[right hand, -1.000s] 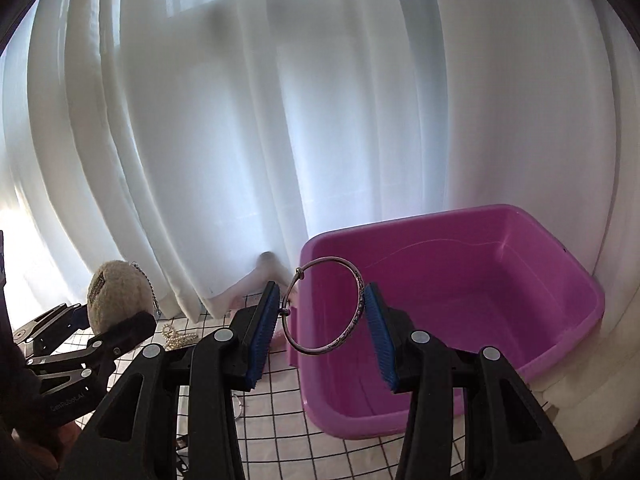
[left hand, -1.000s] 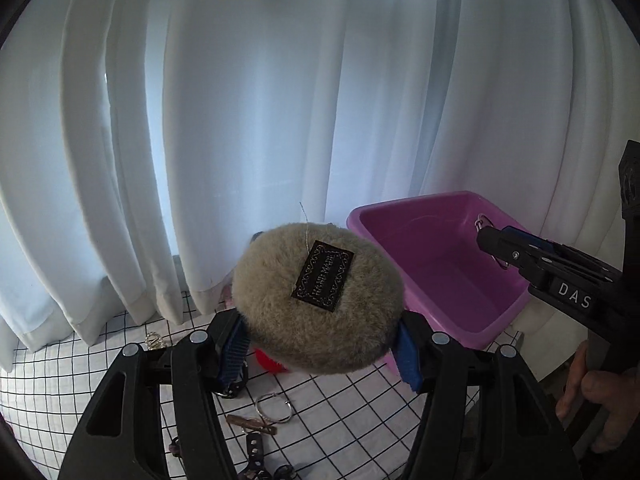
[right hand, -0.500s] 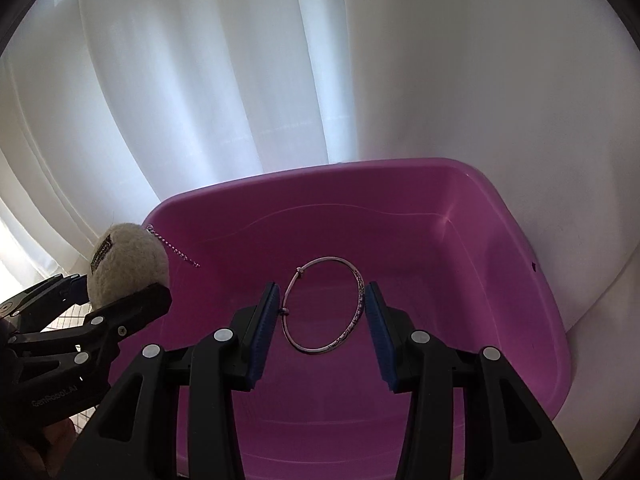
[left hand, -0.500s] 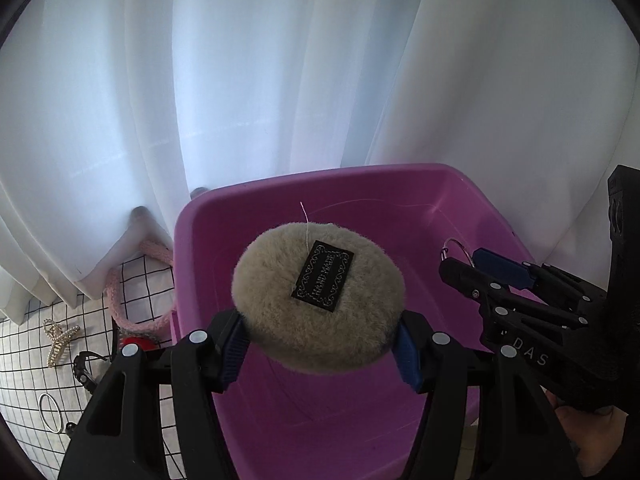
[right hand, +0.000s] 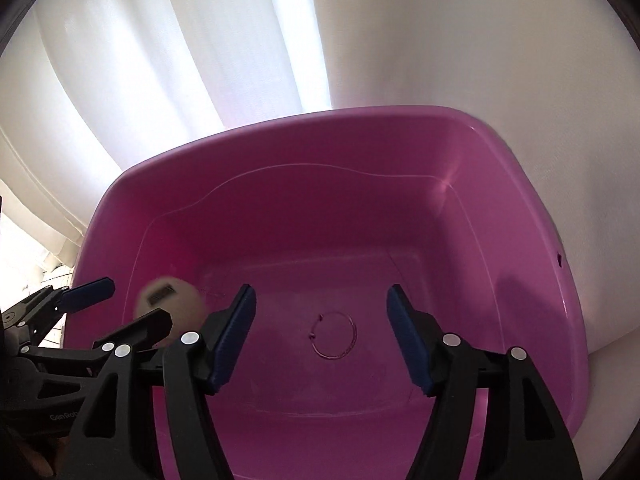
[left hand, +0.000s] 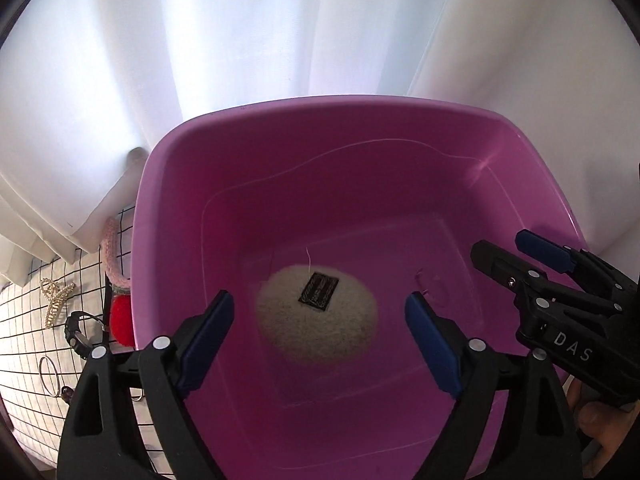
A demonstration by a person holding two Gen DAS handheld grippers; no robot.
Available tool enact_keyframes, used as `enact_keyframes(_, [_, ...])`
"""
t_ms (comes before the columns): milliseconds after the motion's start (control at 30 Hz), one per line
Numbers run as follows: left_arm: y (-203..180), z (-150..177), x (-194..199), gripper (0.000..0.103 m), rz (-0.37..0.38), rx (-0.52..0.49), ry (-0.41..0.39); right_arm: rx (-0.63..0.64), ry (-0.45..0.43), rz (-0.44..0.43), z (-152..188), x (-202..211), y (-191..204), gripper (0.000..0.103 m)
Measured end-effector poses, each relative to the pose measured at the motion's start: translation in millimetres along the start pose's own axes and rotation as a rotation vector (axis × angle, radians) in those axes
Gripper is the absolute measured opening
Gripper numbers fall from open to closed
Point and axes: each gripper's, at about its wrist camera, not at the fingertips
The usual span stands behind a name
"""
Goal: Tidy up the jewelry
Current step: 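Open both tools to drop the puff and bangle into the bin, then withdraw both open tools from the bin back over the table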
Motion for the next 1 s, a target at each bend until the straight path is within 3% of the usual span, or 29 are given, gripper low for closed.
enact_keyframes(333, [0.6, 2.4, 11.5, 0.089, -0.03, 0.006, -0.036, -0.014, -0.013, -0.015, -3.8, -5.9, -8.6, 0.071])
enact_keyframes(567, [3.6, 8.1, 39.4, 0.093, -0.071, 0.007, -0.112, -0.012, -0.027, -0.073, -6.3, -3.2, 3.2, 0.071])
enact_keyframes(833, [20.7, 32.5, 76.1, 0.095, -0.121, 0.035, -0.207, 0.049, -0.056, -0.152, -6.0, 20.5, 41.3, 0.073])
enact_keyframes(1000, [50.3, 53.4, 92.9, 0.095, -0.153, 0.104, -0.214, 0.072, -0.053, -0.194, -5.4, 21.7, 70.0, 0.073])
Point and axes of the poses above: each gripper's, at about its wrist camera, not at the fingertips, and x roughly against the way its jaws point, y to its left, z to its underside, and after that the axes turned 2 degrees about z, right-handed
